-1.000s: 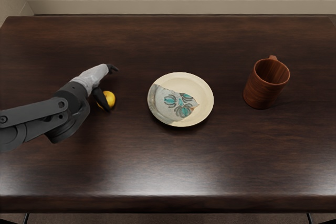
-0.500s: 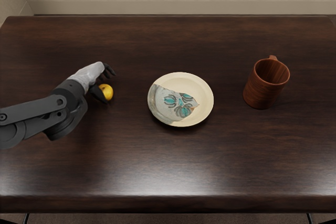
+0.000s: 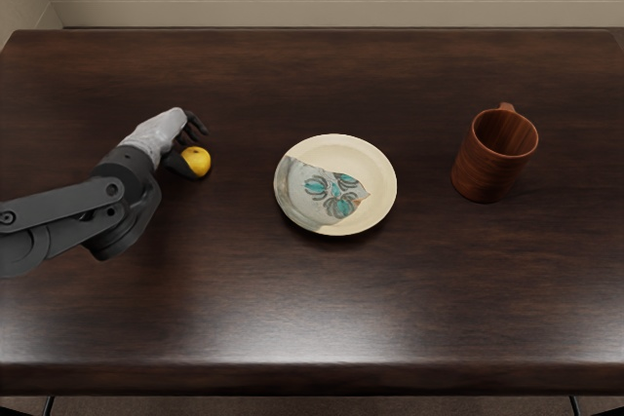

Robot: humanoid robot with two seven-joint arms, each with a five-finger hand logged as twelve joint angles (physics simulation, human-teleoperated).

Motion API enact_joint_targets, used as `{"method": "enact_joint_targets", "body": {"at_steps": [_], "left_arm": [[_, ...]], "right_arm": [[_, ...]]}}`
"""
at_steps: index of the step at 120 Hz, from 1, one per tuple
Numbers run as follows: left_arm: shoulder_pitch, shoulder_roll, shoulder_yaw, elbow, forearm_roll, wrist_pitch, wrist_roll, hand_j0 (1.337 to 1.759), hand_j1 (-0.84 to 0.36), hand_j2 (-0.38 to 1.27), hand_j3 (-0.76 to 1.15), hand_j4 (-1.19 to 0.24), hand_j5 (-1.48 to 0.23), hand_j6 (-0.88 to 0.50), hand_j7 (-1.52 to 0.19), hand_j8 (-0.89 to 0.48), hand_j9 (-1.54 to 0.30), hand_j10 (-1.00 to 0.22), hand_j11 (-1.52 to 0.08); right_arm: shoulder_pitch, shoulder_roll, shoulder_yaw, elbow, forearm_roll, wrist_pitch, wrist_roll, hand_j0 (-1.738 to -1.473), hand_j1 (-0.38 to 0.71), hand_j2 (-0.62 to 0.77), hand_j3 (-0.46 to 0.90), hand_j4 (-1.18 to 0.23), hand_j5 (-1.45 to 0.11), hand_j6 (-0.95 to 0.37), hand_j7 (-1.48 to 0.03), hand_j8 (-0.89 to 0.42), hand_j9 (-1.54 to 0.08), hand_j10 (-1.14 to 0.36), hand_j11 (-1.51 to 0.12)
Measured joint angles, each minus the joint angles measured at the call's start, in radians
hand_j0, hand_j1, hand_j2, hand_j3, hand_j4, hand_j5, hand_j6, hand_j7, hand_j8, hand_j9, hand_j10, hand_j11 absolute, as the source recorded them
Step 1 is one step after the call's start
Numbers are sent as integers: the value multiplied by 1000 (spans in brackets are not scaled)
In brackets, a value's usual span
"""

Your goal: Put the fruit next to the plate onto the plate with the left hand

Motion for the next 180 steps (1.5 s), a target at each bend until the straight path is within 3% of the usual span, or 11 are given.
{"method": "enact_joint_targets", "body": {"at_steps": [47, 87, 147, 180], "left_arm": [[-2, -20, 1, 0, 1, 3, 0, 1658, -261, 149, 0, -523, -674, -524, -673, -505, -676, -522, -676], [0, -20, 1, 2, -9, 1, 1, 1658, -282, 455, 0, -646, -765, -656, -781, -566, -802, -625, -800], [8, -20, 1, 2, 2, 0, 1, 1655, -265, 414, 0, -717, -760, -642, -808, -544, -863, -662, -860], [12, -32, 16, 19, 13, -2, -1, 1649, -215, 201, 0, -725, -760, -613, -843, -489, -891, -654, -907]], "right_arm": [[0, 0, 0, 0, 0, 0, 0, -1658, -331, -3, 0, -15, -20, -15, -20, -15, -20, -15, -20], [0, 0, 0, 0, 0, 0, 0, -1658, -331, -3, 0, -15, -20, -15, -20, -15, -20, -15, -20], [-1, 0, 0, 0, 0, 0, 0, -1658, -331, -3, 0, -15, -20, -15, -20, -15, -20, -15, -20], [-2, 0, 0, 0, 0, 0, 0, -1658, -331, -3, 0, -15, -20, -15, -20, -15, -20, -15, -20]]}}
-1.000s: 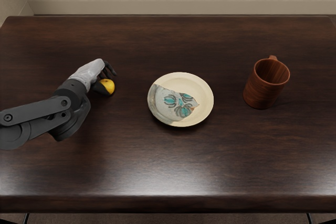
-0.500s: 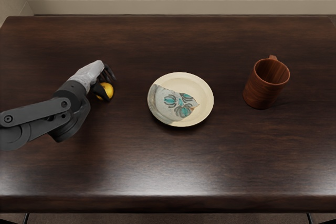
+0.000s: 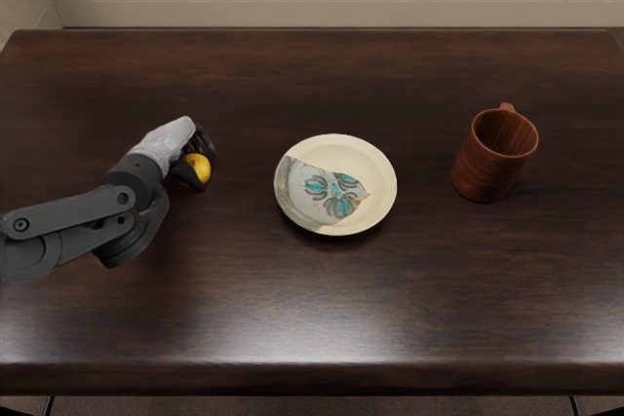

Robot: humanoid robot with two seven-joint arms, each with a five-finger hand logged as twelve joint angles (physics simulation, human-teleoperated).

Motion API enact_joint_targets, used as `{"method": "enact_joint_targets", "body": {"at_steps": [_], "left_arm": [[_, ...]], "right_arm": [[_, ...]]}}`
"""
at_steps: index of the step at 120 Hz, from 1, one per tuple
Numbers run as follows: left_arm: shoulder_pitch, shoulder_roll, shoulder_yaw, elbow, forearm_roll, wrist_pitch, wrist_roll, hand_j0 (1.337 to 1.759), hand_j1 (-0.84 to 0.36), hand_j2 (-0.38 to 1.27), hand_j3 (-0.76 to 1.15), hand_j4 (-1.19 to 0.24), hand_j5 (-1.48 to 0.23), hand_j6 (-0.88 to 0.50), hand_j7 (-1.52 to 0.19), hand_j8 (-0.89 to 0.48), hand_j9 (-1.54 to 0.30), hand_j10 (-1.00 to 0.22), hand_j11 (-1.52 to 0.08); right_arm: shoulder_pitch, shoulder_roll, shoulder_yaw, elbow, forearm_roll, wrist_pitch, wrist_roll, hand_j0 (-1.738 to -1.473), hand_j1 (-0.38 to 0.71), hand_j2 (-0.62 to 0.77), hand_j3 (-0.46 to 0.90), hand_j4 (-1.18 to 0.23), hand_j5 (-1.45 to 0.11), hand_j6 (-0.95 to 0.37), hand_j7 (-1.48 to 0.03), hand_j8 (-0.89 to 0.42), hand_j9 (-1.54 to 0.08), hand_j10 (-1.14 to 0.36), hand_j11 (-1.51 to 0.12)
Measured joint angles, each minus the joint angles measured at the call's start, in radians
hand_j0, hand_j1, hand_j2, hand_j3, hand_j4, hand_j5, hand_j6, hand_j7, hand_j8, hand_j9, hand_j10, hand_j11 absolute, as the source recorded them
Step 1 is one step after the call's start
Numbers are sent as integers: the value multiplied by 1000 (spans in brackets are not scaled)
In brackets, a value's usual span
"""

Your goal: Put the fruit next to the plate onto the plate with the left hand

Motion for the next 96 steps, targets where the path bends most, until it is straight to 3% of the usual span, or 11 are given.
{"method": "enact_joint_targets", "body": {"at_steps": [21, 26, 42, 68, 82, 96], "left_arm": [[-2, -3, 3, 5, -7, -1, 1, 1652, -225, 215, 52, -764, -802, -581, -894, -465, -932, -647, -951], [-6, -3, 3, 6, -14, -2, 1, 1656, -225, 279, -32, -764, -823, -578, -905, -461, -938, -657, -957], [-31, -2, -22, 9, -95, -9, 1, 1655, -233, 460, -17, -738, -910, -576, -929, -510, -953, -712, -968], [-80, -2, -50, 26, -206, -12, 1, 1655, -266, 462, -6, -726, -962, -537, -958, -488, -966, -679, -973], [-124, -1, -54, 28, -266, -13, 1, 1656, -313, 588, -3, -723, -974, -524, -969, -467, -969, -670, -972], [-135, -3, -89, 28, -319, -40, 1, 1656, -294, 521, -2, -725, -975, -525, -968, -479, -970, -671, -973]], "right_arm": [[0, 0, 0, 0, 0, 0, 0, -1658, -331, -3, 0, -15, -20, -15, -20, -15, -20, -15, -20], [0, 0, 0, 0, 0, 0, 0, -1658, -331, -3, 0, -15, -20, -15, -20, -15, -20, -15, -20], [0, 0, 0, 0, 0, 0, 0, -1658, -331, -3, 0, -15, -20, -15, -20, -15, -20, -15, -20], [0, 0, 0, 0, 0, 0, 0, -1658, -331, -3, 0, -15, -20, -15, -20, -15, -20, -15, -20], [0, 0, 0, 0, 0, 0, 0, -1658, -331, -3, 0, -15, -20, -15, -20, -15, -20, -15, -20], [0, 0, 0, 0, 0, 0, 0, -1658, -331, -3, 0, -15, -20, -15, -20, -15, -20, -15, -20]]}}
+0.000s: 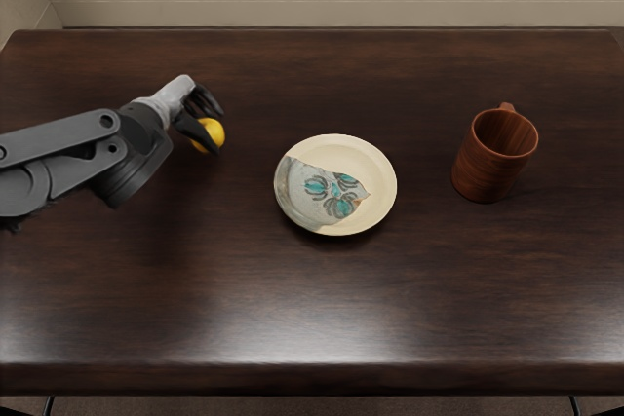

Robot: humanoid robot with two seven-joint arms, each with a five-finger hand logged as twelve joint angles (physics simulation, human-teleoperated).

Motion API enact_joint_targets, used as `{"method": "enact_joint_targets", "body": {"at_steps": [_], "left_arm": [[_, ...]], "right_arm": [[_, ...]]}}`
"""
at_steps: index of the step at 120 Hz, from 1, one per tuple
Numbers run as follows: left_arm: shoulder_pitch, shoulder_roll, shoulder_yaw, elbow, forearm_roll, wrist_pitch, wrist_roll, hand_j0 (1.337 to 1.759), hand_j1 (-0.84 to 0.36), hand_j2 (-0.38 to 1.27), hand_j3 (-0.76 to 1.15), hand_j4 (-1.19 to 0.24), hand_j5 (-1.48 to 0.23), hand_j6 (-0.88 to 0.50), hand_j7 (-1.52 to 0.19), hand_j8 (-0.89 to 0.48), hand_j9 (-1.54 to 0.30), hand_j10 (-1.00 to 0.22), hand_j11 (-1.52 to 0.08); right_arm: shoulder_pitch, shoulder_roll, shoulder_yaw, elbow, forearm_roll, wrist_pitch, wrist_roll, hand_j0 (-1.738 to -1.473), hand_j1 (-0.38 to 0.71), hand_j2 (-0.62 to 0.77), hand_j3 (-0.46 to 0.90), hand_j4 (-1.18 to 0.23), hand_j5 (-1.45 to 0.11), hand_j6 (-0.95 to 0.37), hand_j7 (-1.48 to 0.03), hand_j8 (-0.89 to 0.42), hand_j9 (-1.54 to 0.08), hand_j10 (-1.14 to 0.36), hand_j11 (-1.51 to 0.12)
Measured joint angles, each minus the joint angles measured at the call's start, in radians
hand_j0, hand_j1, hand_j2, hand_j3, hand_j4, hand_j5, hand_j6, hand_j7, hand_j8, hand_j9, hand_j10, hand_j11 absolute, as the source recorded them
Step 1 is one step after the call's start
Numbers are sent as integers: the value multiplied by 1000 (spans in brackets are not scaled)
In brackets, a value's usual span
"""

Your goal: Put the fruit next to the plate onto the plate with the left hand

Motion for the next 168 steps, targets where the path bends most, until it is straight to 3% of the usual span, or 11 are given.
{"method": "enact_joint_targets", "body": {"at_steps": [39, 68, 107, 126, 138, 158, 168], "left_arm": [[0, -39, -173, -1, -102, -261, 0, 1656, -350, 630, 0, -713, -981, -511, -962, -464, -964, -655, -965], [0, -118, -189, -1, -115, -313, 0, 1656, -396, 697, 0, -702, -990, -485, -961, -448, -955, -642, -959], [2, -164, -177, -1, -113, -322, 0, 1656, -338, 583, 0, -689, -945, -518, -926, -471, -924, -669, -930], [-7, -162, -186, -1, -111, -321, 0, 1657, -31, 286, 0, -371, -505, -293, -497, -271, -496, -362, -499], [-12, -161, -241, -1, -139, -339, 0, 1658, 110, 177, 0, -233, -316, -185, -311, -172, -310, -227, -312], [41, -119, -403, 2, -427, -656, 0, 1658, 236, 80, 0, -109, -148, -88, -145, -82, -145, -107, -146], [121, -77, -462, 3, -561, -789, 0, 1658, 271, 53, 0, -75, -101, -62, -100, -58, -100, -74, -100]], "right_arm": [[0, 0, 0, 0, 0, 0, 0, -1658, -331, -3, 0, -15, -20, -15, -20, -15, -20, -15, -20], [0, 0, 0, 0, 0, 0, 0, -1658, -331, -3, 0, -15, -20, -15, -20, -15, -20, -15, -20], [0, 0, 0, 0, 0, 0, 0, -1658, -331, -3, 0, -15, -20, -15, -20, -15, -20, -15, -20], [0, 0, 0, 0, 0, 0, 0, -1658, -331, -3, 0, -15, -20, -15, -20, -15, -20, -15, -20], [0, 0, 0, 0, 0, 0, 0, -1658, -331, -3, 0, -15, -20, -15, -20, -15, -20, -15, -20], [0, 0, 0, 0, 0, 0, 0, -1658, -331, -3, 0, -15, -20, -15, -20, -15, -20, -15, -20], [0, 0, 0, 0, 0, 0, 0, -1658, -331, -3, 0, -15, -20, -15, -20, -15, -20, -15, -20]]}}
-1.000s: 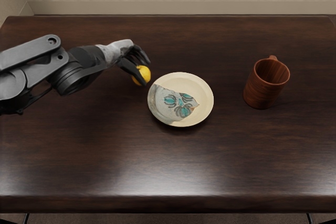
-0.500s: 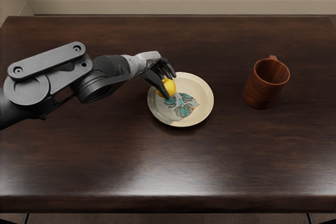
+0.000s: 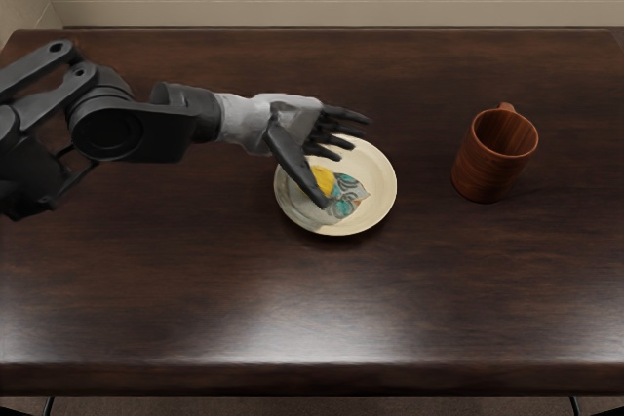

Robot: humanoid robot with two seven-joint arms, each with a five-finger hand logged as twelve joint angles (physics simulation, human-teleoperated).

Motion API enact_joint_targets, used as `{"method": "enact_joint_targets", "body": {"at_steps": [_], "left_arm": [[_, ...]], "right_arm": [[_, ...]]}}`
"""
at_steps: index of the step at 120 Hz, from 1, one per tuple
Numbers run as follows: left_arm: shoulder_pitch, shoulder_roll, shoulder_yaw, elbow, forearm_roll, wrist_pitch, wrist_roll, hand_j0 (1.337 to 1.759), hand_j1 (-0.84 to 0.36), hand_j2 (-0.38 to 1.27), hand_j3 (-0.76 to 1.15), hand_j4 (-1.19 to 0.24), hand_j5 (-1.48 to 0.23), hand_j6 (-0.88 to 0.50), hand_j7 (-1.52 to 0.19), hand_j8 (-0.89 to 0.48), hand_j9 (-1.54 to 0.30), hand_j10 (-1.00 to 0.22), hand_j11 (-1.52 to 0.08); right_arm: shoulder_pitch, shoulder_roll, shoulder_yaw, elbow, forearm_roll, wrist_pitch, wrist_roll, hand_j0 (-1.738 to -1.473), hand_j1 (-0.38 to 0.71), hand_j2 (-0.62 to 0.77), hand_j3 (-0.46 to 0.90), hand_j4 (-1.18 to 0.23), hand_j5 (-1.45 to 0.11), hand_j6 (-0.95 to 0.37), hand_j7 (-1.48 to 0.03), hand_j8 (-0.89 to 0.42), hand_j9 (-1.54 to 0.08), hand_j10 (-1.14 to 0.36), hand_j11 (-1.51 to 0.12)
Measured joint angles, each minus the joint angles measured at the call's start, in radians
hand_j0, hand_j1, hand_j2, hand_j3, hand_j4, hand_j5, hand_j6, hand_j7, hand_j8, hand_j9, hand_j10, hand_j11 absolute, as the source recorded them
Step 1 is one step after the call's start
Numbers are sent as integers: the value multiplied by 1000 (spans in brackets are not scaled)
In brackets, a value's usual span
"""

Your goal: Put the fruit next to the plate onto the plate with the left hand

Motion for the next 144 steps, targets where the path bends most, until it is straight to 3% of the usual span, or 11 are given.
{"method": "enact_joint_targets", "body": {"at_steps": [20, 28, 47, 80, 121, 144], "left_arm": [[161, 111, -158, 2, -257, -153, 0, 1658, 311, 24, 0, -36, -49, -30, -48, -28, -48, -35, -48], [187, 194, -188, 4, -371, -173, 0, 1658, 320, 18, 0, -27, -37, -22, -36, -21, -36, -26, -37], [215, 275, -214, 42, -538, -190, 0, 1658, 332, 9, 0, -15, -21, -12, -20, -12, -20, -14, -21], [289, 471, -220, 79, -595, -194, 0, 1658, 340, 3, 0, -6, -10, -5, -10, -5, -10, -6, -10], [317, 543, -220, 133, -600, -195, 0, 1658, 342, 2, 0, -3, -7, -2, -7, -2, -7, -3, -7], [292, 549, -222, 218, -601, -195, 0, 1658, 342, 1, 0, -2, -7, -1, -7, -2, -7, -3, -7]], "right_arm": [[0, 0, 0, 0, 0, 0, 0, -1658, -331, -3, 0, -15, -20, -15, -20, -15, -20, -15, -20], [0, 0, 0, 0, 0, -1, 0, -1658, -331, -3, 0, -15, -20, -15, -20, -15, -20, -15, -20], [0, 0, 0, 0, 0, -1, 0, -1658, -331, -3, 0, -15, -20, -15, -20, -15, -20, -15, -20], [-1, 0, 1, -1, 1, 0, 0, -1658, -331, -3, 0, -15, -20, -15, -20, -15, -20, -15, -20], [-1, 0, 1, -3, 1, -1, 0, -1658, -331, -3, 0, -15, -20, -15, -20, -15, -20, -15, -20], [-2, 0, 1, -3, 2, -1, 0, -1658, -331, -3, 0, -15, -20, -15, -20, -15, -20, -15, -20]]}}
